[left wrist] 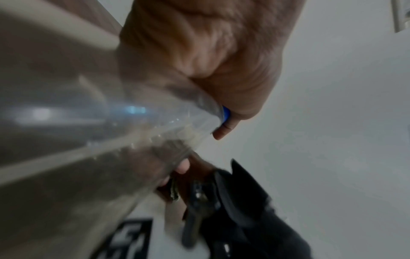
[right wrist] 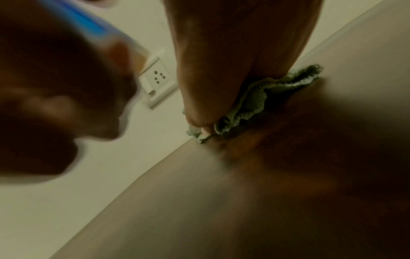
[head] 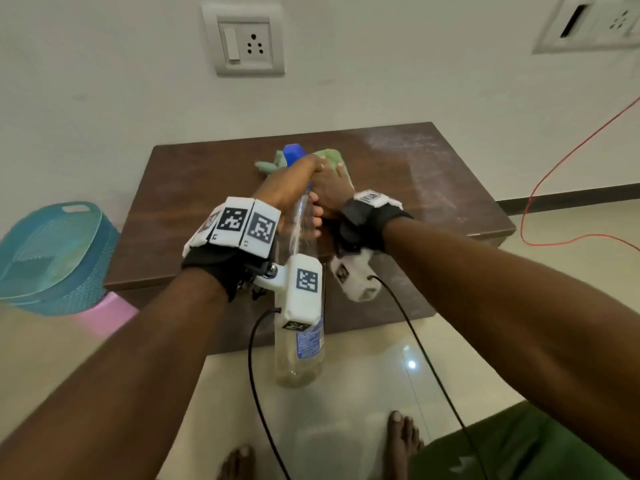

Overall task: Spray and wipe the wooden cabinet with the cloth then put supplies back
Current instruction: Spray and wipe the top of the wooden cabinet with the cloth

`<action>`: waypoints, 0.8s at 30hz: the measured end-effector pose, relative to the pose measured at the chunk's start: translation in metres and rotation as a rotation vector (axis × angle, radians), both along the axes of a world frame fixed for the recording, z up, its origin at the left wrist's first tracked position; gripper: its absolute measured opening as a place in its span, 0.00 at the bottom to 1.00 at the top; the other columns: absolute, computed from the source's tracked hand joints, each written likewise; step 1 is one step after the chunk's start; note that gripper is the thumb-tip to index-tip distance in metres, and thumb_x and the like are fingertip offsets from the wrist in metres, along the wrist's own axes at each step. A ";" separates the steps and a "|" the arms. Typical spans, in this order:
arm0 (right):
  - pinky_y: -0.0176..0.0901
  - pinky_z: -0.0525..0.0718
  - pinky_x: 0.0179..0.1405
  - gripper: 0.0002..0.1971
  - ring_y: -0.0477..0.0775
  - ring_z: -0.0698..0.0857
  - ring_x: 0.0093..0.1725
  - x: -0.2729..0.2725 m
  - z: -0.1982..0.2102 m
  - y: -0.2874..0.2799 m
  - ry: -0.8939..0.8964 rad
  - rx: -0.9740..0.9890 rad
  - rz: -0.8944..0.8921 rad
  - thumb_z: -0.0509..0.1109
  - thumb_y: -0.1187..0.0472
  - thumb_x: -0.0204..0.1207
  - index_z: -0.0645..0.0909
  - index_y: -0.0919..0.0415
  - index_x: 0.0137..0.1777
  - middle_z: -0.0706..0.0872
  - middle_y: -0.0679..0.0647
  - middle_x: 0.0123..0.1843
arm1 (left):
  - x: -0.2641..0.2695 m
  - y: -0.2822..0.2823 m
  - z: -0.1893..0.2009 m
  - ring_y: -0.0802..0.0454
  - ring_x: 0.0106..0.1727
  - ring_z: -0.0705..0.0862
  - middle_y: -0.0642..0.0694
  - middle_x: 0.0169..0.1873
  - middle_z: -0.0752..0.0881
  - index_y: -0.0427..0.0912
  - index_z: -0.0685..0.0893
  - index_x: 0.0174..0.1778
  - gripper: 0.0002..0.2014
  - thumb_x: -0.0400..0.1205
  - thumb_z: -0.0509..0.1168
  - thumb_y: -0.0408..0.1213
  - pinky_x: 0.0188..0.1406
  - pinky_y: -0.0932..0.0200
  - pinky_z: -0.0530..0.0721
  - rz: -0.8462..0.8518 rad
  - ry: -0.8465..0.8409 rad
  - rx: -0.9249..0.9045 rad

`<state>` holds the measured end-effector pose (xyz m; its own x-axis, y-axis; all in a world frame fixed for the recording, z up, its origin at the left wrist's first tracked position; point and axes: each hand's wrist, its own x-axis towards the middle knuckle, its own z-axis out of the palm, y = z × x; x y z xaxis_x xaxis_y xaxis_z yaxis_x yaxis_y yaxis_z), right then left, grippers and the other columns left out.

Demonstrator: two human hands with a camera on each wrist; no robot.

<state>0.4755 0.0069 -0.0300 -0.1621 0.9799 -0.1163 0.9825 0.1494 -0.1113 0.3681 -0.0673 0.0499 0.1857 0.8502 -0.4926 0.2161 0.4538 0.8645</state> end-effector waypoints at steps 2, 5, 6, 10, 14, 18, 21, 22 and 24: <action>0.68 0.50 0.83 0.29 0.63 0.51 0.85 0.019 -0.009 -0.014 -0.031 0.066 0.093 0.51 0.49 0.86 0.54 0.54 0.85 0.55 0.54 0.86 | 0.002 -0.004 -0.004 0.52 0.27 0.80 0.37 0.34 0.80 0.38 0.77 0.42 0.22 0.87 0.59 0.55 0.26 0.66 0.84 -0.036 0.045 -0.035; 0.66 0.48 0.82 0.32 0.64 0.49 0.86 0.047 -0.022 -0.037 0.022 0.121 -0.150 0.49 0.46 0.84 0.49 0.53 0.86 0.53 0.54 0.87 | 0.000 -0.015 -0.011 0.46 0.24 0.82 0.40 0.35 0.85 0.37 0.81 0.44 0.20 0.84 0.63 0.53 0.29 0.57 0.87 -0.052 0.082 -0.003; 0.66 0.47 0.83 0.32 0.65 0.48 0.86 0.046 -0.021 -0.047 0.047 0.129 -0.230 0.49 0.45 0.84 0.48 0.54 0.86 0.52 0.54 0.87 | 0.004 -0.021 -0.013 0.46 0.24 0.82 0.40 0.34 0.85 0.37 0.81 0.43 0.19 0.84 0.63 0.53 0.30 0.56 0.87 -0.045 0.075 0.018; 0.66 0.50 0.83 0.31 0.69 0.50 0.85 0.022 -0.025 -0.108 -0.016 0.193 0.034 0.49 0.47 0.83 0.53 0.56 0.85 0.53 0.58 0.87 | 0.014 -0.038 -0.014 0.45 0.22 0.82 0.41 0.32 0.87 0.39 0.84 0.37 0.18 0.80 0.63 0.52 0.31 0.52 0.87 -0.065 0.053 0.125; 0.61 0.56 0.82 0.31 0.64 0.61 0.83 0.086 -0.040 -0.127 0.069 0.354 -0.016 0.51 0.46 0.82 0.61 0.57 0.83 0.65 0.57 0.83 | 0.028 -0.055 -0.017 0.46 0.23 0.82 0.41 0.35 0.90 0.40 0.87 0.38 0.17 0.80 0.65 0.52 0.30 0.51 0.87 -0.104 0.053 0.190; 0.64 0.52 0.83 0.31 0.65 0.57 0.84 0.119 -0.041 -0.136 0.100 0.394 -0.505 0.50 0.46 0.82 0.59 0.57 0.83 0.63 0.56 0.84 | 0.041 -0.065 -0.024 0.46 0.25 0.83 0.43 0.36 0.92 0.42 0.87 0.43 0.16 0.85 0.63 0.51 0.30 0.52 0.87 -0.098 0.058 0.250; 0.63 0.50 0.83 0.32 0.65 0.54 0.85 0.097 -0.043 -0.143 0.091 0.366 -0.417 0.55 0.48 0.82 0.58 0.57 0.84 0.60 0.56 0.85 | 0.059 -0.070 -0.023 0.47 0.23 0.83 0.45 0.31 0.90 0.41 0.88 0.37 0.19 0.84 0.65 0.52 0.28 0.54 0.87 -0.055 0.089 0.262; 0.62 0.50 0.83 0.31 0.63 0.54 0.85 0.099 -0.044 -0.147 0.076 0.359 -0.335 0.56 0.49 0.82 0.57 0.56 0.84 0.59 0.54 0.86 | 0.068 -0.072 -0.022 0.47 0.22 0.82 0.45 0.29 0.89 0.40 0.88 0.35 0.20 0.83 0.65 0.52 0.27 0.55 0.87 -0.052 0.099 0.274; 0.61 0.50 0.84 0.31 0.61 0.54 0.85 0.119 -0.041 -0.153 0.076 0.357 -0.323 0.56 0.49 0.82 0.57 0.56 0.84 0.60 0.53 0.85 | 0.081 -0.076 -0.023 0.47 0.21 0.82 0.44 0.29 0.88 0.39 0.88 0.35 0.20 0.83 0.65 0.51 0.24 0.57 0.85 -0.041 0.112 0.289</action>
